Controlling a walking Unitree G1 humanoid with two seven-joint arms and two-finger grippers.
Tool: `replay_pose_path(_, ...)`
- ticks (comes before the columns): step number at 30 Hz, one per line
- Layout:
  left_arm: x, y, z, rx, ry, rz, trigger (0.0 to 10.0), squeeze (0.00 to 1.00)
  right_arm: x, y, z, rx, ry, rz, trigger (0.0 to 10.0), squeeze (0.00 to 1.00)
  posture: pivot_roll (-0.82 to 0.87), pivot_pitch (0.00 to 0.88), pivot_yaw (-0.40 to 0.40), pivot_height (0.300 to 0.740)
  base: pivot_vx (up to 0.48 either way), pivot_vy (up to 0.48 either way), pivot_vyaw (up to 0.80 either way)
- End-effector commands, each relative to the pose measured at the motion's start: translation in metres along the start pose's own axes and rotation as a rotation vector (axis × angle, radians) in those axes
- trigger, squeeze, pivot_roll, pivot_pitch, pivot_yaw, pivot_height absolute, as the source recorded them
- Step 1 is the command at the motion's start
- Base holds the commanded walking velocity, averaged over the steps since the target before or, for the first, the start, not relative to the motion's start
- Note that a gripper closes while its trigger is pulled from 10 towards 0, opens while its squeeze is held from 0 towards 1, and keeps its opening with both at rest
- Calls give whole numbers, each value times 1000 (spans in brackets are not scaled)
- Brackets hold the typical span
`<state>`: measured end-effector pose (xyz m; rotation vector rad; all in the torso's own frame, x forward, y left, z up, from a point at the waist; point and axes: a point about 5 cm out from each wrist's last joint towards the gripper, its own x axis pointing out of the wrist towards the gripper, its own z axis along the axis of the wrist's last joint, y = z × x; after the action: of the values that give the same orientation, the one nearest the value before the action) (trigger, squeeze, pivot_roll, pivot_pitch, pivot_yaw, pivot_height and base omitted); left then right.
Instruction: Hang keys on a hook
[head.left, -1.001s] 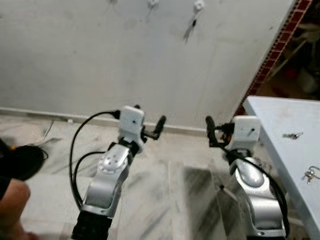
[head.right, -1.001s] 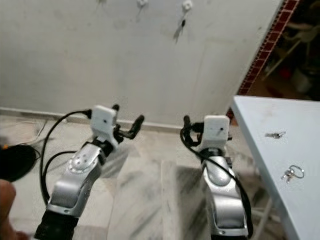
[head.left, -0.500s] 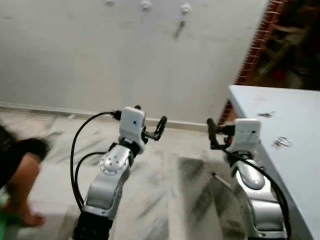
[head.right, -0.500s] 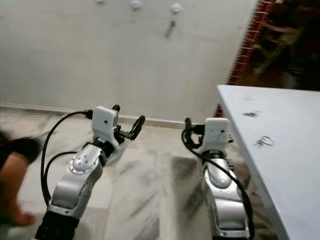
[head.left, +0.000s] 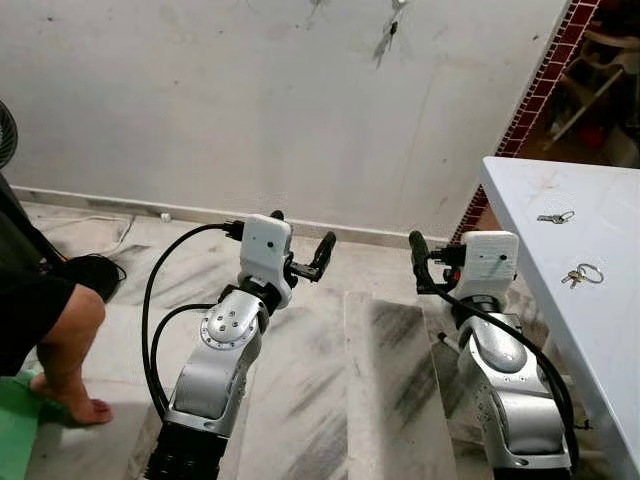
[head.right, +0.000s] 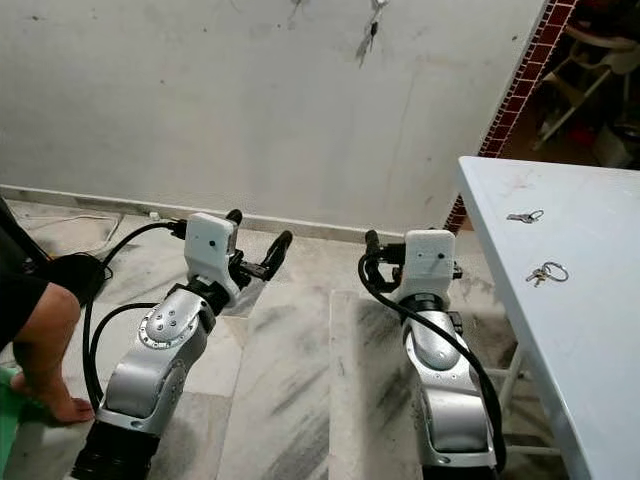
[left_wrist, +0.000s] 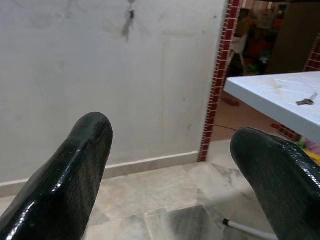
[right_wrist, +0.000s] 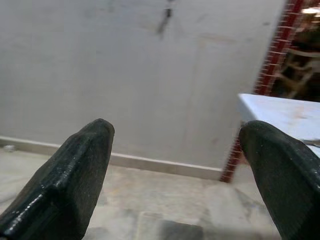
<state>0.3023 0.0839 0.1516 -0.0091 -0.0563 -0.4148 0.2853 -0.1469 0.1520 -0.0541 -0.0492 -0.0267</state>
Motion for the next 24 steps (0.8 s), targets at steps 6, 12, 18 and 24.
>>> replay_pose_path(6, 1, 4, -5, 19, 43, 24, 10000, 0, 1, -8, -1, -47, -5, -57, 10000, 0, 19, 19, -68, 740, 0, 0, -800)
replay_pose_path(12, -6, 17, -12, 17, 69, 80, 10000, 0, -4, -19, -7, -45, 15, -99, 10000, 0, 20, 19, -71, 740, 0, 0, -667)
replay_pose_path(18, -24, 29, -21, -7, 90, 122, 10000, 0, -9, -40, -10, -6, 33, -221, 10000, 0, 21, 21, -64, 740, 0, 0, -133)
replay_pose_path(24, -28, 29, -21, -32, 79, 125, 10000, 0, -15, -35, -20, 50, 94, -211, 10000, 0, 29, 24, -70, 740, 0, 0, -800)
